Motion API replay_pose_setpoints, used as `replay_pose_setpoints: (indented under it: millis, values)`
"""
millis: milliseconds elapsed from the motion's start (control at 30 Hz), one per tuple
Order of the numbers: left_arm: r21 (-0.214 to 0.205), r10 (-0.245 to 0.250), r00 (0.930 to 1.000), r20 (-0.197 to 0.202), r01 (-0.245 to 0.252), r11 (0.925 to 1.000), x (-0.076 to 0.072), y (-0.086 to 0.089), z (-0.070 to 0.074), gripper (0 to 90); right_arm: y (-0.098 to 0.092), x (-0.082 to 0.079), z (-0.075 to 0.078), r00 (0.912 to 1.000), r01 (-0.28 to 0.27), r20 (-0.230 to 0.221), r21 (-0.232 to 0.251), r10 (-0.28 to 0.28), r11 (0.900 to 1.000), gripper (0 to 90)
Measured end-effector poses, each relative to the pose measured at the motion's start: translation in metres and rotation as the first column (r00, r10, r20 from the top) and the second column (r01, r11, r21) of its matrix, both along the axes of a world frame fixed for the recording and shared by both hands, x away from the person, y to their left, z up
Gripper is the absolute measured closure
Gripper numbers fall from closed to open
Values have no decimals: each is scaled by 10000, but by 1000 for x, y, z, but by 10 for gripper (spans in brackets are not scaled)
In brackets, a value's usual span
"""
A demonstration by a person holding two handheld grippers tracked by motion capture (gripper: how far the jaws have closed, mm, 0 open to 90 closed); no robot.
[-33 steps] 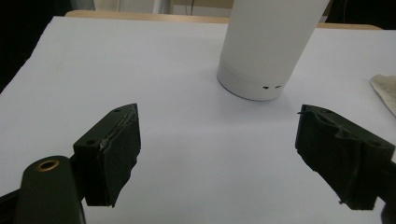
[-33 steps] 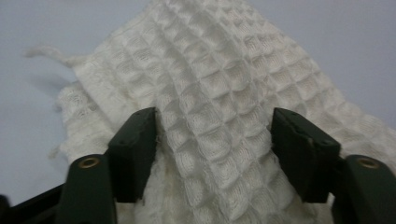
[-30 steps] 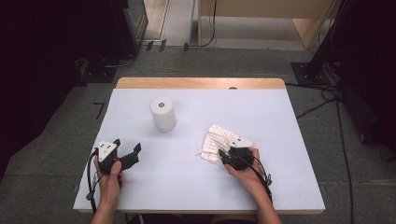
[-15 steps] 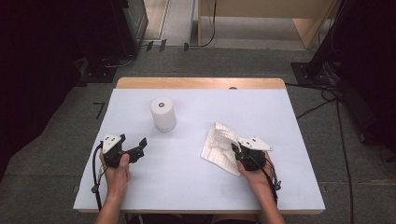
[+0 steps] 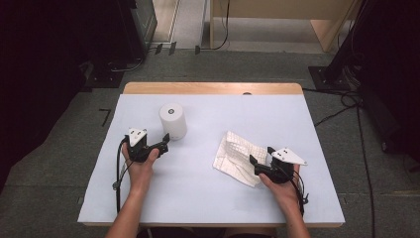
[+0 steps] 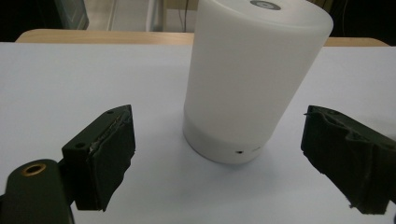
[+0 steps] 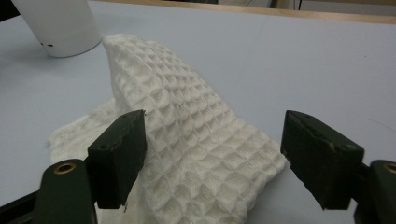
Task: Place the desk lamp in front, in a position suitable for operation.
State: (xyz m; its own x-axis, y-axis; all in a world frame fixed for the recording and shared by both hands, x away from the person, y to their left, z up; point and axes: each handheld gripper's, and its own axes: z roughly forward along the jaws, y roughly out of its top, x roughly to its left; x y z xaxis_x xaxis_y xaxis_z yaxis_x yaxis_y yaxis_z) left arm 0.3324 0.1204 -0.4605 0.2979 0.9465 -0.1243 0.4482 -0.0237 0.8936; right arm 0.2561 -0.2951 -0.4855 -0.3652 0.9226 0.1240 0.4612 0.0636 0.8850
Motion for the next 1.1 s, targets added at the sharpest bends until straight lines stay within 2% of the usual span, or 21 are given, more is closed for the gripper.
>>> replay_pose_setpoints:
  millis: [67, 167, 333, 433, 533, 733, 800, 900, 933, 967, 1033, 1100]
  values:
    - [36, 5, 9999, 126, -6, 10000, 4, -3, 1, 113, 0, 2, -4, 9999, 50, -121, 52, -49, 10000, 193]
    - [55, 94, 9999, 104, -94, 9999, 10, -7, 3, 118, 1, 2, -4, 10000, 57, -42, -49, -57, 10000, 167]
    - [18, 137, 9997, 195, -138, 9999, 16, -12, 7, 122, 1, 3, -6, 9998, 101, -180, -14, -101, 9999, 148]
    - [225, 65, 9997, 253, -71, 9997, 22, -18, 9, 121, 3, 3, -6, 9996, 180, -202, -147, -183, 9997, 144]
    - [190, -54, 9992, 396, 47, 9998, 27, -22, 5, 105, 4, 4, -6, 9996, 172, -199, -287, -178, 9994, 142]
    - [380, -181, 9995, 267, 170, 9991, 32, -32, -2, 119, 4, 4, -6, 9993, 227, -292, -187, -232, 9996, 139]
    - [578, -40, 9996, 280, 24, 9983, 37, -39, -1, 119, 4, 4, -6, 9993, 241, -279, -223, -247, 9995, 139]
    - [441, -30, 9993, 384, 14, 9990, 40, -41, -3, 97, 4, 4, -6, 9993, 247, -279, -249, -254, 9994, 139]
    - [485, -6, 9998, 182, -3, 9988, 46, -43, -7, 84, 4, 4, -6, 9993, 250, -288, -244, -257, 9994, 139]
    - [485, -6, 9998, 182, -3, 9988, 46, -43, -7, 83, 4, 4, -6, 9992, 252, -300, -240, -259, 9994, 138]
    - [592, 144, 9993, 341, -165, 9981, 48, -47, -10, 86, 4, 4, -7, 9992, 257, -309, -257, -265, 9993, 138]
    - [517, 178, 9992, 368, -197, 9985, 48, -48, -10, 82, 5, 4, -7, 9992, 259, -298, -288, -267, 9993, 138]
